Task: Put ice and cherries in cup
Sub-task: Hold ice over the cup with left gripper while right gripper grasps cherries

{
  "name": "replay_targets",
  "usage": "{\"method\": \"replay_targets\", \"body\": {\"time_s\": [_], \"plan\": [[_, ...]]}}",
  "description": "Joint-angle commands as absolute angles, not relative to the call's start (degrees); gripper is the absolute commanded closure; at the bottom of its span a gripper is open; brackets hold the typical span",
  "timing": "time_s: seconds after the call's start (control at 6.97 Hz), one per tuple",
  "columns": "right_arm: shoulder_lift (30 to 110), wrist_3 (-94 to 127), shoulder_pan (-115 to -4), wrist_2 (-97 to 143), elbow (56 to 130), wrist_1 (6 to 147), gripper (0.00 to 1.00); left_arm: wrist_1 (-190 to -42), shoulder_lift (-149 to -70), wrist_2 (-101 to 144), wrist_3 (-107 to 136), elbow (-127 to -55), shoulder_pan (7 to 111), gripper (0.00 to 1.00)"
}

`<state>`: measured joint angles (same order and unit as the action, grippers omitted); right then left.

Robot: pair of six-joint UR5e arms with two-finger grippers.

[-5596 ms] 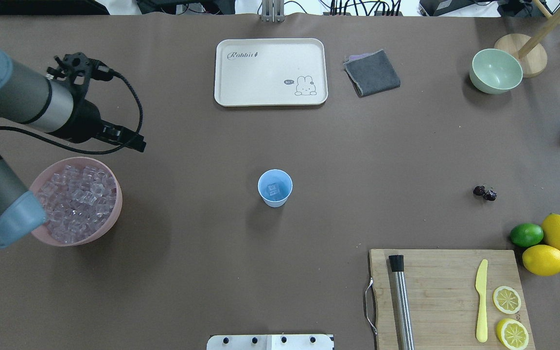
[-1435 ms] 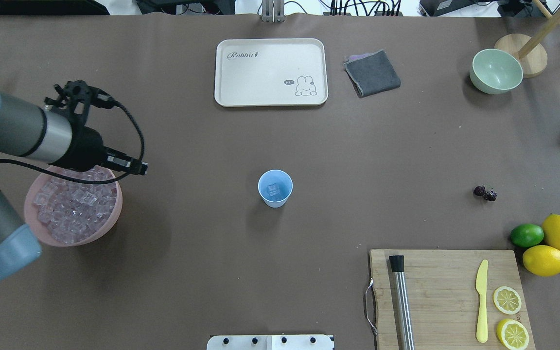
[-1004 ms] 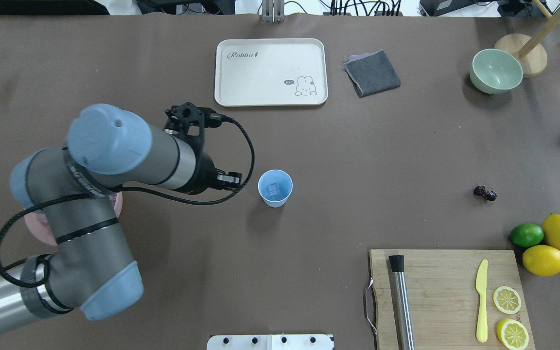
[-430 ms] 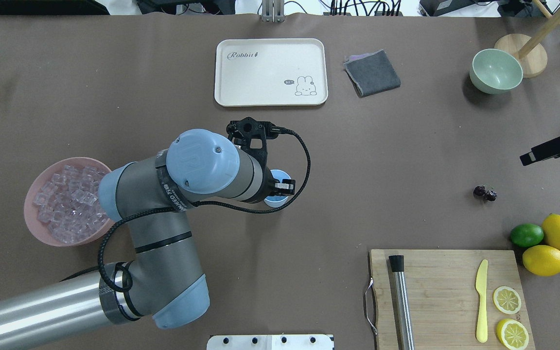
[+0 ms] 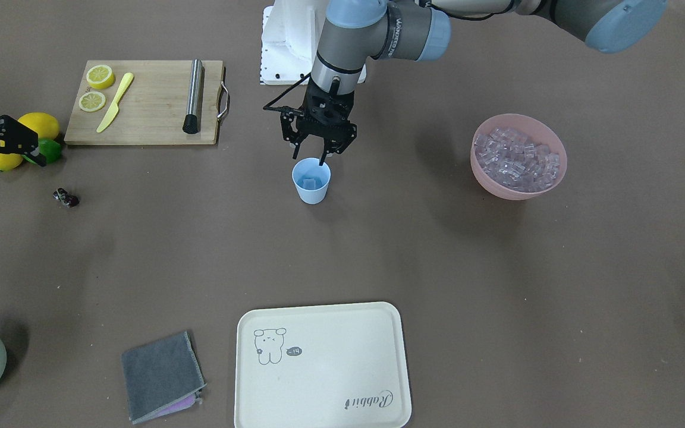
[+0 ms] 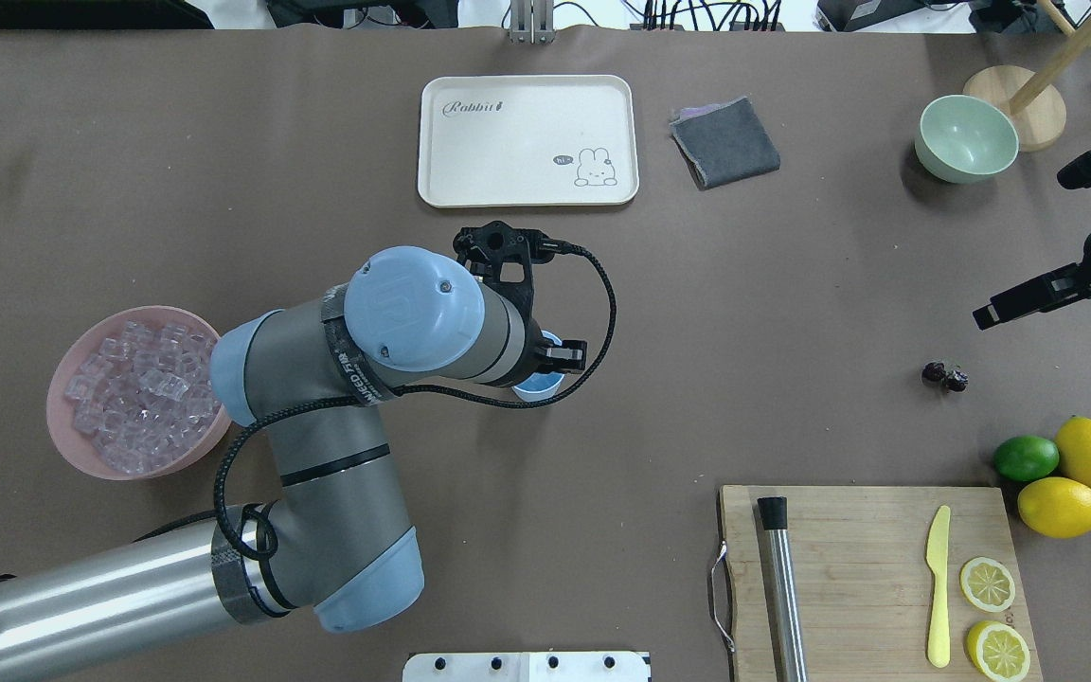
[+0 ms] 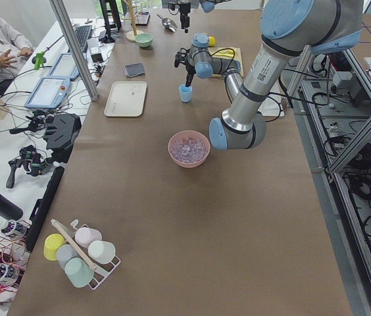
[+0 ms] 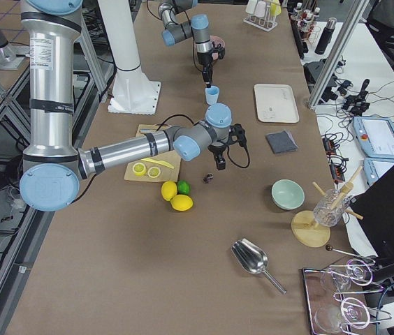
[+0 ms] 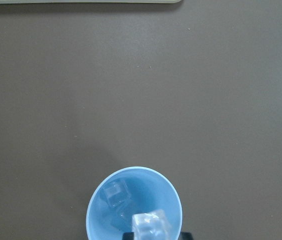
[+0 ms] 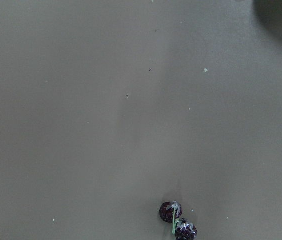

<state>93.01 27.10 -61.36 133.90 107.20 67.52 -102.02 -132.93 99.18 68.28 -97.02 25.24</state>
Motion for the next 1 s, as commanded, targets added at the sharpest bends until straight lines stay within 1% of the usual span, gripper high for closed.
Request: {"method": "replay_targets", "body": {"time_s": [0.0,0.14,0.29,0.43,0.57,0.86], "plan": [[92.81,27.25,-55.83,124.93,104.78,67.59,0.08,-101.6,-132.72,99.32,68.29,-98.78,25.75,0.03],[93.42,27.25,-54.85,124.89,104.5,67.59,0.16,-101.43,-132.63,99.4,68.38,-99.4,25.75,0.03],[93.6,27.25,-53.71,124.81,102.85,67.5,0.28,-100.38,-132.63,99.32,68.38,-100.19,25.75,0.03],[93.17,27.33,-53.09,124.72,101.79,67.41,0.29,-98.28,-132.63,99.32,68.38,-101.41,25.66,0.03],[92.99,27.42,-52.56,124.72,101.69,67.5,0.37,-98.09,-132.8,99.23,68.38,-101.43,25.66,0.03],[92.81,28.65,-51.51,124.19,101.69,67.41,0.43,-98.09,-132.8,99.14,68.47,-101.43,25.58,0.03]]}}
